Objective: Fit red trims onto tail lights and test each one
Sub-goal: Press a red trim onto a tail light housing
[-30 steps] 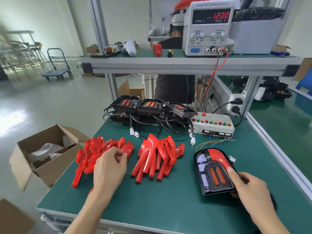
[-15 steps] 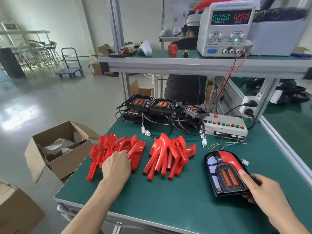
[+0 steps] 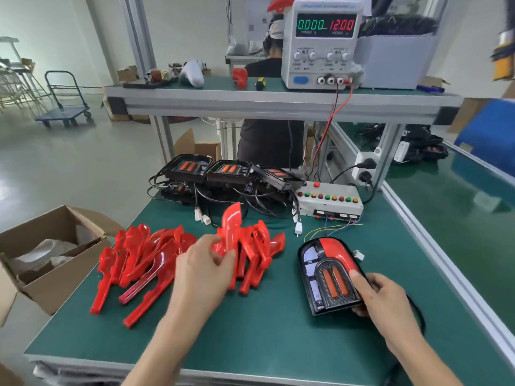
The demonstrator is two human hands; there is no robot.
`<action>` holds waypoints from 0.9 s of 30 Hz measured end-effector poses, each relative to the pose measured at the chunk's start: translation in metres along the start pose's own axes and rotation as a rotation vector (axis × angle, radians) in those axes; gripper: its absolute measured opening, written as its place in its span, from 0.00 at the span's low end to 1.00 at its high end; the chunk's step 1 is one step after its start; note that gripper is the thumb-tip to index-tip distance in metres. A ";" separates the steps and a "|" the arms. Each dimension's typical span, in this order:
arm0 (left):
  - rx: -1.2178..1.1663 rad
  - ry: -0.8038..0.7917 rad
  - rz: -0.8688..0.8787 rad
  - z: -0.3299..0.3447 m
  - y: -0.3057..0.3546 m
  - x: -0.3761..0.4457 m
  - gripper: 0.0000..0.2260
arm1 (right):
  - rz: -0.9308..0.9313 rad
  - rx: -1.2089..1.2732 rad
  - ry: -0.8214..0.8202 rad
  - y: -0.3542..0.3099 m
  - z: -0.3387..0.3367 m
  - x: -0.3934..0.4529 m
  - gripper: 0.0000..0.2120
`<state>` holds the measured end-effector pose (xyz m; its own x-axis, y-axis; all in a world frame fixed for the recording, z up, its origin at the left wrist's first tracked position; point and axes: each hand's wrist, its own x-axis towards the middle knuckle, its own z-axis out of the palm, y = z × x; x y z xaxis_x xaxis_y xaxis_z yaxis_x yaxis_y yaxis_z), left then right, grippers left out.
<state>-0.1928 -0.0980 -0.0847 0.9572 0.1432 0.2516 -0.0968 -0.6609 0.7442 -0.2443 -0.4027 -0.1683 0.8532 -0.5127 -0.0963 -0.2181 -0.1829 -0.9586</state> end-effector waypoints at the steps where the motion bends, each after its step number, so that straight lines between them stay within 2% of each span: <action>1: -0.070 -0.046 0.012 0.016 0.010 -0.007 0.10 | -0.003 0.020 0.012 0.003 0.001 -0.001 0.10; 4: -0.174 -0.160 0.079 0.068 0.034 -0.029 0.12 | -0.029 0.069 0.076 0.011 0.006 -0.005 0.10; 8: -0.060 -0.282 0.158 0.115 0.052 -0.042 0.12 | -0.076 0.111 0.114 0.017 0.012 -0.010 0.10; 18: 0.235 -0.322 0.400 0.128 0.047 -0.042 0.12 | -0.125 0.116 0.098 0.021 0.015 -0.013 0.10; 24: 0.241 -0.349 0.385 0.127 0.043 -0.036 0.19 | -0.146 0.106 0.091 0.023 0.013 -0.014 0.12; 27: 0.135 -0.385 0.319 0.124 0.042 -0.033 0.23 | -0.147 0.119 0.083 0.022 0.012 -0.015 0.12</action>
<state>-0.1949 -0.2222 -0.1387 0.9195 -0.3451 0.1882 -0.3881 -0.7207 0.5745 -0.2561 -0.3893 -0.1914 0.8288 -0.5557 0.0651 -0.0319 -0.1631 -0.9861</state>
